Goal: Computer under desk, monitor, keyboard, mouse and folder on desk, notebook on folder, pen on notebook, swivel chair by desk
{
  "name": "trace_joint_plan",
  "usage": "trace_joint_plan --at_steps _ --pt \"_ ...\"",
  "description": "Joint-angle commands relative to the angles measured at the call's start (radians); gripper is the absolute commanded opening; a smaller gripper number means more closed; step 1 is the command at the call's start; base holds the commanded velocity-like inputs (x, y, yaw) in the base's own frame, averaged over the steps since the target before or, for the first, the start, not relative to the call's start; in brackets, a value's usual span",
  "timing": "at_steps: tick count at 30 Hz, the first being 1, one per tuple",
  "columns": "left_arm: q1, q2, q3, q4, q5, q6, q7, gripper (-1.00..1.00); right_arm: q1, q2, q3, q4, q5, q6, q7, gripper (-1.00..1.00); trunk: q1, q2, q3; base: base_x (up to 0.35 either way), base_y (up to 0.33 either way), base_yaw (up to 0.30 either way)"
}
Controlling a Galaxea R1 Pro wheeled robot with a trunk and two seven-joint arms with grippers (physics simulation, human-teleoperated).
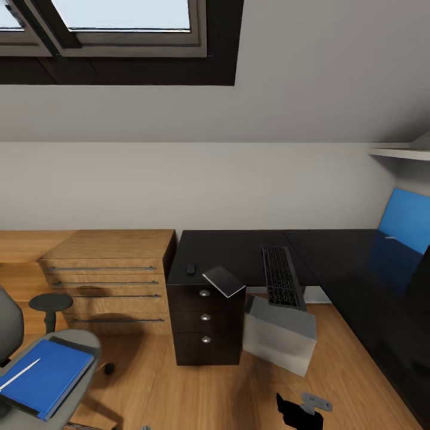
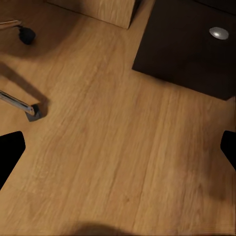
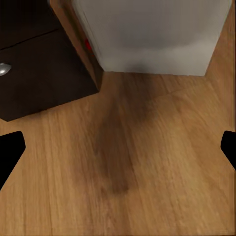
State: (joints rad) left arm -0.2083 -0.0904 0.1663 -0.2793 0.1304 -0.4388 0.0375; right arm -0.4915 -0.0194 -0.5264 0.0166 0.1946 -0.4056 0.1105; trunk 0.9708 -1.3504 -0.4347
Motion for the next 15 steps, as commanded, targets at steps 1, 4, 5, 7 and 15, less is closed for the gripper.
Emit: trace_joint_plan --at_steps 1,4,5,7,15 --pt "0.0 0.0 -0.002 0.0 0.008 -0.003 0.001 1.0 -0.001 0.0 -0.009 0.002 0.008 -0.005 0.003 1.0 0.0 -0.001 -0.001 0.0 0.0 -0.252" --pt "0.0 0.0 -0.002 0.0 0.008 -0.003 0.001 1.0 -0.001 0.0 -0.008 0.002 0.008 -0.007 0.003 1.0 0.0 -0.001 -0.001 0.0 0.0 -0.258" --pt "0.0 0.0 -0.002 0.0 0.008 -0.003 0.001 1.0 -0.001 0.0 -0.008 0.002 0.008 -0.007 0.003 1.0 0.0 -0.001 -0.001 0.0 0.0 -0.262" --pt "0.0 0.0 -0.002 0.0 0.008 -0.003 0.001 1.0 -0.001 0.001 -0.008 0.002 0.009 -0.008 0.003 1.0 0.0 -0.001 0.0 0.0 0.0 -0.265" --pt "0.0 0.0 -0.002 0.0 0.006 -0.003 0.001 1.0 -0.001 0.0 -0.008 0.001 0.013 -0.008 0.004 1.0 0.0 -0.001 -0.003 0.0 0.0 -0.257"
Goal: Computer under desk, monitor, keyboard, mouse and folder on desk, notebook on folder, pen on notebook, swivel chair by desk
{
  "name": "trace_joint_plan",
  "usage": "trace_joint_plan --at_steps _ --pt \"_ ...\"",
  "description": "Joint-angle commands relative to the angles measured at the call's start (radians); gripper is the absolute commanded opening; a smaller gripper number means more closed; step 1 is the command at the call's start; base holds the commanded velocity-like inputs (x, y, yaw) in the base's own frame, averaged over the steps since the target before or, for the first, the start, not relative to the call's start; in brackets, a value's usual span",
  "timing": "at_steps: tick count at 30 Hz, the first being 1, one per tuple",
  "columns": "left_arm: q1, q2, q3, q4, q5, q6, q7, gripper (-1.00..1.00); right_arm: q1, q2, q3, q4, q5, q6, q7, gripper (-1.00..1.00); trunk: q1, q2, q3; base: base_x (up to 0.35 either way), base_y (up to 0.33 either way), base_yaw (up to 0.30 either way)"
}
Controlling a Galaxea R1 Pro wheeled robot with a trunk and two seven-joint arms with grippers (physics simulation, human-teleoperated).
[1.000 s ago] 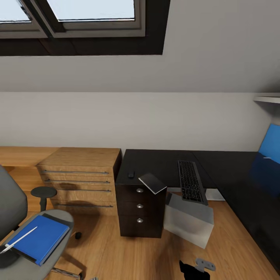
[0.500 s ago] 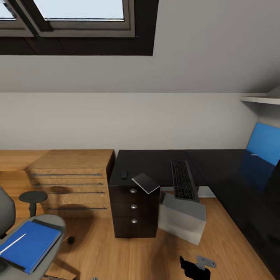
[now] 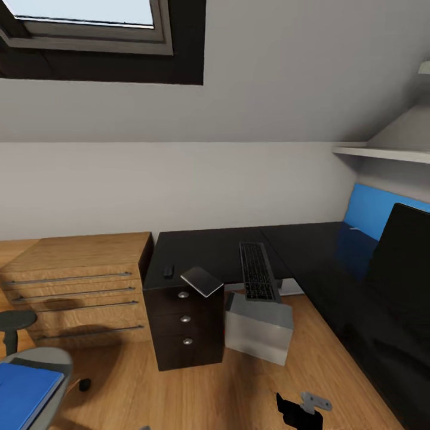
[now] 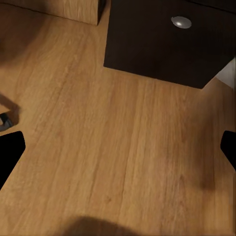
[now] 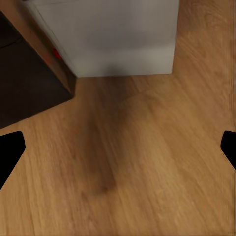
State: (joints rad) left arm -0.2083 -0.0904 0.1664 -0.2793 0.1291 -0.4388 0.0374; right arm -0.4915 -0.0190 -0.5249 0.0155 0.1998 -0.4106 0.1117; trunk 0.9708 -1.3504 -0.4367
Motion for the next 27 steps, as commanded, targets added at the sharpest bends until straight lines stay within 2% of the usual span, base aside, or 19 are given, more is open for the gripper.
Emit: trace_joint_plan --at_steps 1,8,22,27 --pt "0.0 0.0 -0.002 0.0 0.008 -0.003 0.001 1.0 -0.001 -0.001 -0.009 0.002 0.008 -0.003 0.003 1.0 0.0 -0.001 -0.001 0.0 0.0 -0.187" --pt "0.0 0.0 -0.002 0.0 0.007 -0.003 0.001 1.0 -0.001 -0.001 -0.009 0.001 0.009 -0.004 0.004 1.0 0.0 -0.001 -0.003 0.0 0.0 -0.084" --pt "0.0 -0.001 -0.002 0.0 0.007 -0.003 0.001 1.0 0.003 -0.001 -0.007 0.001 0.01 -0.004 0.004 1.0 0.0 -0.001 -0.003 0.0 0.0 -0.008" --pt "0.0 0.0 -0.002 0.0 0.007 -0.002 0.001 1.0 0.004 -0.002 -0.007 0.001 0.01 -0.004 0.004 1.0 -0.019 0.034 0.013 0.0 0.0 0.0"
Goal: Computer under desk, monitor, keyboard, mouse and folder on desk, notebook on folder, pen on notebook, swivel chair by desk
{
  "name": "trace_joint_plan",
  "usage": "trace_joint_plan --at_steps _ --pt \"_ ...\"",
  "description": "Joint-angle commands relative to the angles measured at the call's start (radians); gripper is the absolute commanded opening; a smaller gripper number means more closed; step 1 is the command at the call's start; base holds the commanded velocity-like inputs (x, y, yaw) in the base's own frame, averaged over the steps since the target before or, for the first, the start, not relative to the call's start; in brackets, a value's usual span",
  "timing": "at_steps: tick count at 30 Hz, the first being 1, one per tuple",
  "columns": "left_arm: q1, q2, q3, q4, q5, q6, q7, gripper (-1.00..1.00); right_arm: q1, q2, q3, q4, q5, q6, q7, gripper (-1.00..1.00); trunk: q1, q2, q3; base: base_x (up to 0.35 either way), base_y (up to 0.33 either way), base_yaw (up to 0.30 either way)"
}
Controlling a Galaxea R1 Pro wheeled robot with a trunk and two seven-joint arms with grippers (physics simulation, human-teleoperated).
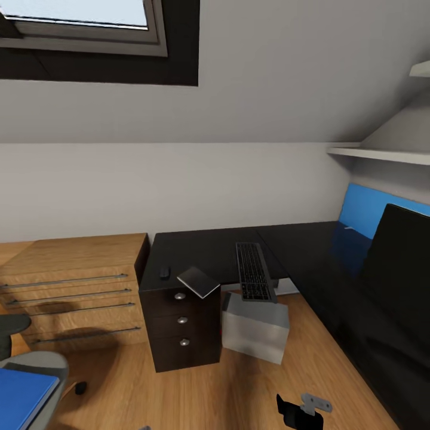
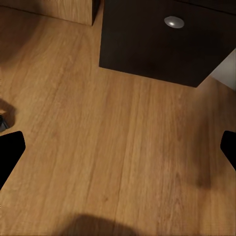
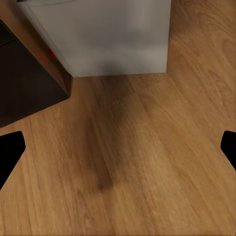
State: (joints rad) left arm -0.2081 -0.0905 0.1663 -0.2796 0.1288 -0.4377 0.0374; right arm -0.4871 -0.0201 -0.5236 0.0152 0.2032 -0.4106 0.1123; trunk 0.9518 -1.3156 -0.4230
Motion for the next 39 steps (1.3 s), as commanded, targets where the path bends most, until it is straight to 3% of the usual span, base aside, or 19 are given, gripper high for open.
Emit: trace_joint_plan --at_steps 1,15,26,39 --pt "-0.001 0.0 -0.002 0.0 0.008 -0.003 0.001 1.0 -0.001 -0.001 -0.009 0.002 0.007 -0.004 0.003 1.0 -0.004 0.007 0.002 0.0 0.0 0.0" --pt "-0.001 0.0 -0.002 0.0 0.008 0.0 0.001 1.0 0.002 -0.004 -0.009 0.002 0.007 -0.006 0.003 1.0 -0.058 0.105 0.046 0.0 0.0 0.0" --pt "-0.001 0.0 -0.002 0.0 0.008 -0.003 0.001 1.0 0.01 -0.005 -0.009 0.002 0.008 -0.012 0.003 1.0 -0.058 0.105 0.046 -0.012 0.0 0.0" --pt "-0.001 0.0 -0.002 0.0 0.008 -0.003 0.001 1.0 0.012 0.0 -0.009 0.002 0.007 -0.013 0.003 1.0 -0.058 0.105 0.046 -0.275 0.0 0.0"
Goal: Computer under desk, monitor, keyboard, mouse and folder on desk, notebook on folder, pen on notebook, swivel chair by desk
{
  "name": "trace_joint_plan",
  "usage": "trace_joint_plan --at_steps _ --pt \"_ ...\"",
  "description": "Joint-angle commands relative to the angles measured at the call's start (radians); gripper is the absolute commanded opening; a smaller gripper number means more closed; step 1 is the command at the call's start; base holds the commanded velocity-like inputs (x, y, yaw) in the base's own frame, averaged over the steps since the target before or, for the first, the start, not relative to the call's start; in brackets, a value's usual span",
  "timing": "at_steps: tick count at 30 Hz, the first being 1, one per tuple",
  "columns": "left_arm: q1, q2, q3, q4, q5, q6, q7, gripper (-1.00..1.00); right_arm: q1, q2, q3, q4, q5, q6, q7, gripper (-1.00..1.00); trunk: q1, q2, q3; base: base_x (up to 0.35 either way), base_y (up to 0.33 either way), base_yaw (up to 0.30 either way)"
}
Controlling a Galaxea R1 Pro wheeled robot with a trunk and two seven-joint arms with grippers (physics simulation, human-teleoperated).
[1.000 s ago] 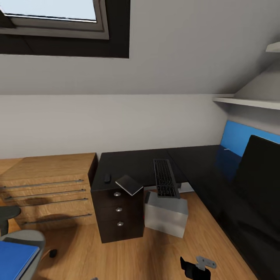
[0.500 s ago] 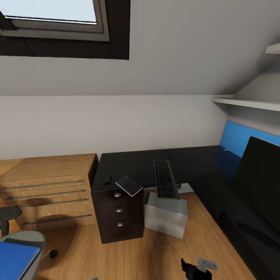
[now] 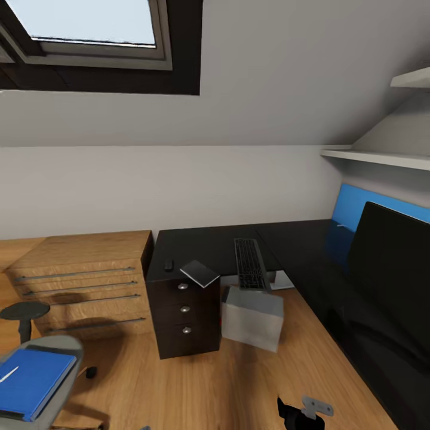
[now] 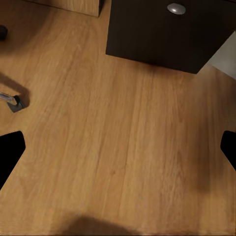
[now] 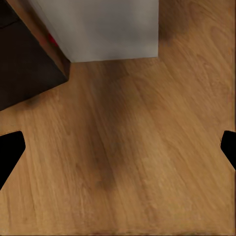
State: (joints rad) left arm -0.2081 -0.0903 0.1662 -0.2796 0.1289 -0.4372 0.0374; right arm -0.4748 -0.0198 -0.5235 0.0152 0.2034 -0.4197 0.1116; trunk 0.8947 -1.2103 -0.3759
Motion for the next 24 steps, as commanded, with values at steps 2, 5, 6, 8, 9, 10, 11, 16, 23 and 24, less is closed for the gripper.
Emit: trace_joint_plan --at_steps 2,5,6,8,9,10,11,16,23,24 --pt "-0.001 0.0 -0.002 0.0 0.008 -0.003 0.001 1.0 -0.001 -0.001 -0.009 0.002 0.007 -0.004 0.003 1.0 -0.001 -0.001 -0.001 -0.318 -0.033 0.0" --pt "-0.001 0.0 -0.002 0.0 0.008 -0.003 0.001 1.0 -0.001 0.0 -0.009 0.002 0.007 -0.004 0.003 1.0 -0.001 -0.001 -0.001 -0.32 -0.054 0.0" --pt "-0.001 0.0 -0.002 0.0 0.008 -0.003 0.001 1.0 -0.001 0.0 -0.009 0.002 0.007 -0.004 0.003 1.0 -0.001 -0.001 -0.001 -0.321 -0.068 0.0" --pt "-0.001 0.0 -0.002 0.0 0.008 -0.003 0.001 1.0 -0.001 0.001 -0.009 0.002 0.007 -0.004 0.003 1.0 -0.001 -0.001 -0.001 -0.322 -0.079 0.0" --pt "-0.001 0.0 -0.002 0.0 0.008 -0.003 0.001 1.0 -0.001 0.001 -0.009 0.002 0.007 -0.004 0.003 1.0 -0.001 -0.001 -0.001 -0.322 -0.088 0.0" --pt "-0.001 0.0 -0.002 0.0 0.008 -0.003 0.001 1.0 -0.001 0.001 -0.009 0.002 0.007 -0.004 0.003 1.0 -0.001 -0.001 -0.001 -0.322 -0.093 0.0" --pt "-0.001 0.0 -0.002 0.0 0.008 -0.003 0.001 1.0 -0.001 0.001 -0.009 0.002 0.007 -0.004 0.003 1.0 -0.001 -0.001 -0.001 -0.322 -0.1 0.0" --pt "-0.001 0.0 -0.002 0.0 0.008 -0.003 0.001 1.0 -0.001 0.001 -0.009 0.002 0.007 -0.004 0.003 1.0 -0.001 -0.001 -0.001 -0.31 -0.134 0.0" --pt "-0.001 0.0 -0.002 0.0 0.008 -0.003 0.001 1.0 -0.001 0.001 -0.009 0.002 0.007 -0.004 0.003 1.0 -0.001 -0.001 -0.002 -0.237 -0.231 0.029" --pt "-0.001 0.0 -0.002 0.0 0.008 -0.003 0.001 1.0 -0.001 0.001 -0.009 0.002 0.007 -0.004 0.003 1.0 -0.001 -0.001 -0.003 -0.191 -0.271 0.102"
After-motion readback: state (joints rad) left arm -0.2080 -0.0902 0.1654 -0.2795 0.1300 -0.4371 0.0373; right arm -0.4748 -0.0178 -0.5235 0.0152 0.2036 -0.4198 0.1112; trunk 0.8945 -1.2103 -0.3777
